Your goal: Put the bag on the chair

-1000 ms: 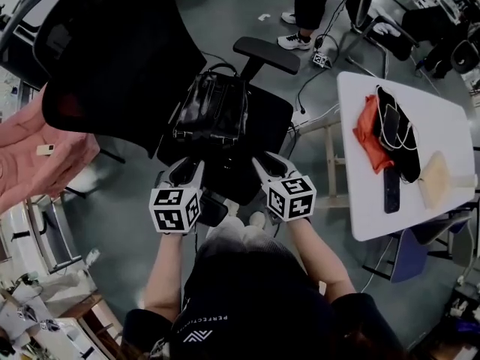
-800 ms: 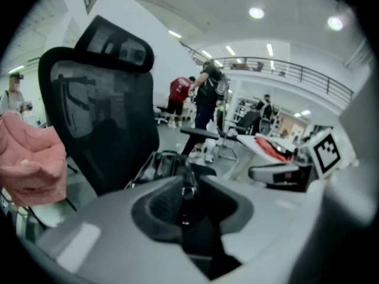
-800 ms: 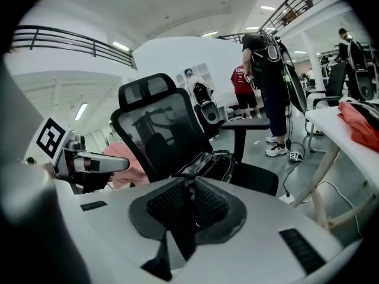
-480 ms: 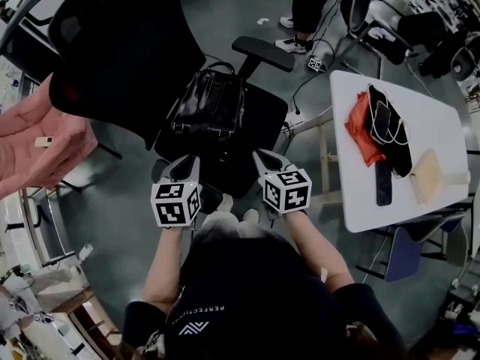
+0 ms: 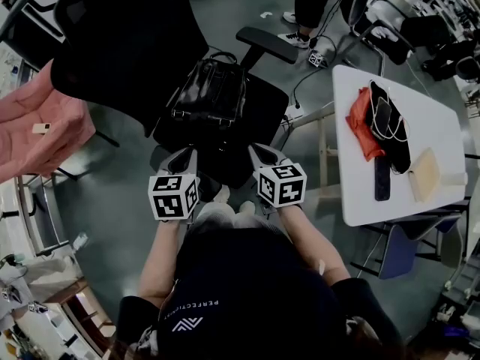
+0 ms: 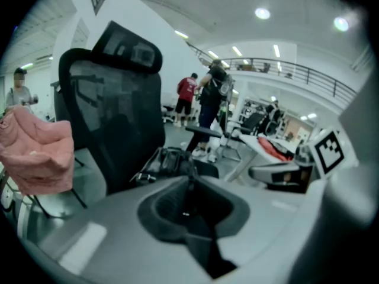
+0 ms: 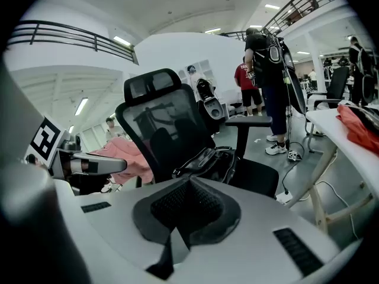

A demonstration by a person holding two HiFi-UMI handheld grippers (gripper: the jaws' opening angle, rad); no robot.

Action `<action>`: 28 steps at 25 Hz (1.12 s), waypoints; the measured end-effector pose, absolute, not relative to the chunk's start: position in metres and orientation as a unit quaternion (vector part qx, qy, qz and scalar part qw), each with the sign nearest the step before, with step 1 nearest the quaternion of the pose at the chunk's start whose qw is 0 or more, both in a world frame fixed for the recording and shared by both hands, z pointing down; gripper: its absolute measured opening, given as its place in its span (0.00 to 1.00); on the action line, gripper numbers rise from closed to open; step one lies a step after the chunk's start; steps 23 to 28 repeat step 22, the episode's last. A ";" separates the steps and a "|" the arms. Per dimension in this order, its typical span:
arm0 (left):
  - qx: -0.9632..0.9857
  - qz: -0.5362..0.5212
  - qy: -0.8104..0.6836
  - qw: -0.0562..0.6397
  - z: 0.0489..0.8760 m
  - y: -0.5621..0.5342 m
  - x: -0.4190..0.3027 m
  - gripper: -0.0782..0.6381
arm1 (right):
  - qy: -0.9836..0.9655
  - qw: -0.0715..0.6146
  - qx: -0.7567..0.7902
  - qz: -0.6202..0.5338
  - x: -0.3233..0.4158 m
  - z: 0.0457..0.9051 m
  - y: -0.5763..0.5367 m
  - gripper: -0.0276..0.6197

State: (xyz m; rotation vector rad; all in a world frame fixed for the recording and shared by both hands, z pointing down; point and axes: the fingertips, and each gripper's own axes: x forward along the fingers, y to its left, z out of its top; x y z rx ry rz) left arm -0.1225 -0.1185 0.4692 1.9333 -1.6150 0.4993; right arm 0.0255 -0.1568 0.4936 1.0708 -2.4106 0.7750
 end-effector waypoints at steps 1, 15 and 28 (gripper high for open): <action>0.722 0.188 -0.603 0.283 0.470 -0.118 -0.123 0.16 | -0.861 0.194 0.380 0.276 0.024 0.493 -0.157 0.04; 0.722 0.185 -0.602 0.285 0.471 -0.123 -0.123 0.14 | -0.860 0.204 0.375 0.281 0.020 0.495 -0.161 0.04; 0.720 0.189 -0.601 0.290 0.475 -0.125 -0.125 0.14 | -0.860 0.210 0.369 0.283 0.016 0.499 -0.163 0.04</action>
